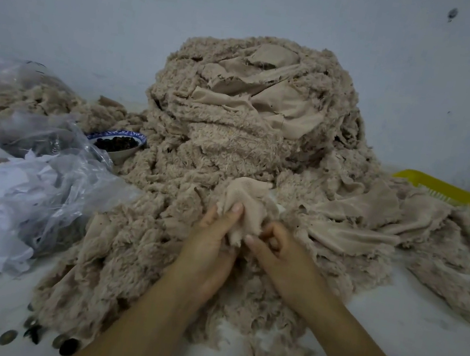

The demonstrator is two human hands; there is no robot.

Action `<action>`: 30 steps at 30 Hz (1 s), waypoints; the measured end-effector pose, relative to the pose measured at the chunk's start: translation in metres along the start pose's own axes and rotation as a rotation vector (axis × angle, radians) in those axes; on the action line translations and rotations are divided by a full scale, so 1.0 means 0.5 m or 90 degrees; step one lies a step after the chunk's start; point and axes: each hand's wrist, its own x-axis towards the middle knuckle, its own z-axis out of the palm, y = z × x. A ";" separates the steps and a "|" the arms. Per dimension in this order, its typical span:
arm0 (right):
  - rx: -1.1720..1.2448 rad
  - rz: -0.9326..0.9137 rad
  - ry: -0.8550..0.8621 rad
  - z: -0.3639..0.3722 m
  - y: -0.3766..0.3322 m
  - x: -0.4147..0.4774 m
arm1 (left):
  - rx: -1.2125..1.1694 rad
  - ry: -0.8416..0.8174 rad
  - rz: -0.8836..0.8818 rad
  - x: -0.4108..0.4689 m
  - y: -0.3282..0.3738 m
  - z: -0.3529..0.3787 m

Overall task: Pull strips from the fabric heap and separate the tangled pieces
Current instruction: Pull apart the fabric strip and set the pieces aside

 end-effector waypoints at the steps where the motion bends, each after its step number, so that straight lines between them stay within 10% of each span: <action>1: -0.014 -0.009 0.012 -0.004 0.006 0.002 | -0.003 -0.001 0.004 0.001 -0.001 0.001; 11: 0.085 0.040 -0.058 -0.027 0.007 -0.005 | -0.225 0.090 0.052 0.014 0.051 -0.026; 21: 0.173 0.030 0.061 -0.022 -0.007 0.002 | 0.222 -0.067 0.003 -0.003 -0.001 -0.009; 26: 0.132 0.083 -0.048 -0.034 0.013 -0.001 | 0.390 0.059 0.074 0.000 0.011 -0.015; 30: 0.657 0.012 0.225 -0.101 0.015 0.027 | 0.522 0.210 0.184 0.010 0.019 -0.035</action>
